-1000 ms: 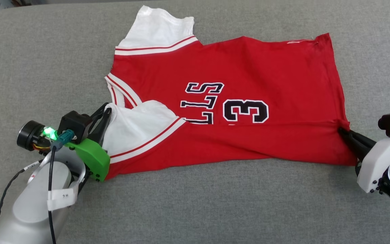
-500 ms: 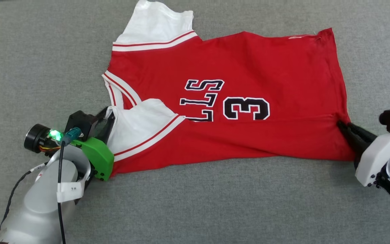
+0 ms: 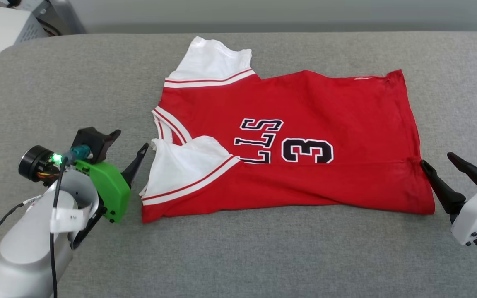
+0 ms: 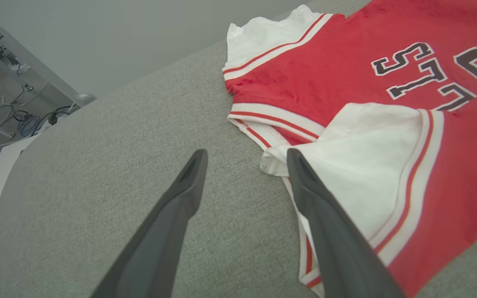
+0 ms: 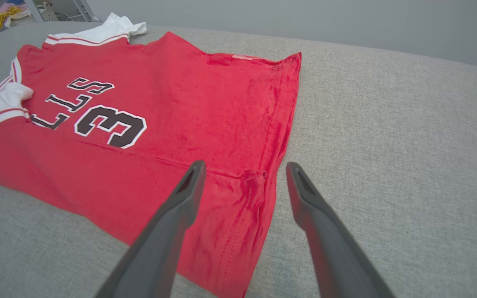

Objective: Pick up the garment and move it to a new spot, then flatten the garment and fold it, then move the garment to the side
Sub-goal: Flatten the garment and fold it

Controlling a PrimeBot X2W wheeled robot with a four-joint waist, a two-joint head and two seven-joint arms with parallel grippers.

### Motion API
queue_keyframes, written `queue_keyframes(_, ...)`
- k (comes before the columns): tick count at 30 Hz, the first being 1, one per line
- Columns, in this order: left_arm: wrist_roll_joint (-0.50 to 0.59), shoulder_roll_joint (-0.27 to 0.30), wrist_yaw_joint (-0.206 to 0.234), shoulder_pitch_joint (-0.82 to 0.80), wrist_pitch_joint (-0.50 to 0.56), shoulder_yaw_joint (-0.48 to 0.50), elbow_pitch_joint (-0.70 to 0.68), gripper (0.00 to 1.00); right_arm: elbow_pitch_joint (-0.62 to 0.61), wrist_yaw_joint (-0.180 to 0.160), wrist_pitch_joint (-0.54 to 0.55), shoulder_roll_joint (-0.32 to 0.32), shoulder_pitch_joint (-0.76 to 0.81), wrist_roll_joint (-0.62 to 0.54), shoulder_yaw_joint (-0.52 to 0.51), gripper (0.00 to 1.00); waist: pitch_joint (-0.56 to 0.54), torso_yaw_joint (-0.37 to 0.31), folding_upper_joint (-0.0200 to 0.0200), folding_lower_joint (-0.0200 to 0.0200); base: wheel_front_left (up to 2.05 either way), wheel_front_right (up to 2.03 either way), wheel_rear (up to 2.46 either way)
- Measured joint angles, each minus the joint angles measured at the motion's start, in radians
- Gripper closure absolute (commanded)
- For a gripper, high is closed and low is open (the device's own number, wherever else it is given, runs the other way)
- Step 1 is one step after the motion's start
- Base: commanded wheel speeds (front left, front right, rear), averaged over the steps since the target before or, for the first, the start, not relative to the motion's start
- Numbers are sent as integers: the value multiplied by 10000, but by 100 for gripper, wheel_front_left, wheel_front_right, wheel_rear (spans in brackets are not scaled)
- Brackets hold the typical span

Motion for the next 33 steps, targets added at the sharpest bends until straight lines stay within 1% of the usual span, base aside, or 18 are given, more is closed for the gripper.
queue_keyframes(1, -359, 82, 0, -17, 326, -77, -221, 0, -73, 0, 65, 10, 77, -48, -100, 0, -52, 38, 0, 0, 0, 0, 0)
queue_keyframes(6, -2560, 700, 0, -424, 2721, -579, -1427, 0, -460, 0, 508, 192, 324, -360, -537, 0, -245, 231, 0, -1, 0, 0, 0)
queue_keyframes(7, -3680, 966, 0, -686, 4261, -807, -1755, 0, -650, 0, 828, 316, 406, -410, -644, 0, -293, 264, 0, -1, 0, 0, 0)
queue_keyframes(12, -5058, 1022, 0, -1004, 6387, -1248, -1906, 0, -832, 0, 1248, 420, 520, -433, -802, 0, -267, 232, 0, -1, 0, 0, 0)
queue_keyframes(14, -5150, 1026, 0, -1081, 6876, -1446, -1833, 0, -909, 0, 1352, 437, 521, -445, -840, 0, -218, 211, 0, -1, 0, 0, 0)
queue_keyframes(17, -5216, 993, 0, -1147, 7304, -1732, -1563, 0, -986, 0, 1490, 522, 516, -447, -848, 0, -111, 146, 0, -1, 0, 0, 0)
queue_keyframes(20, -5227, 888, 0, -1145, 7442, -2006, -1239, 0, -1018, 0, 1586, 585, 485, -447, -823, 0, 16, 46, 0, -1, 0, 0, 0)
queue_keyframes(26, -5371, 719, 0, -1130, 7323, -2330, -481, 0, -1024, 0, 1626, 694, 312, -479, -715, 0, 358, -173, 0, -1, 0, 0, 0)
queue_keyframes(31, -5425, 792, 0, -1168, 7223, -2625, -314, 0, -978, 0, 1622, 754, 129, -491, -539, 0, 614, -341, 0, -1, 0, 0, 0)
queue_keyframes(32, -5505, 844, 0, -1204, 7210, -2696, -326, 100, -953, 0, 1622, 750, 95, -491, -535, 0, 648, -374, 0, -1, 0, 0, 0)
queue_keyframes(33, -5530, 899, -2, -1228, 7102, -2771, -362, 100, -940, 0, 1616, 736, 69, -493, -537, 0, 667, -396, 0, -1, 0, 0, 0)
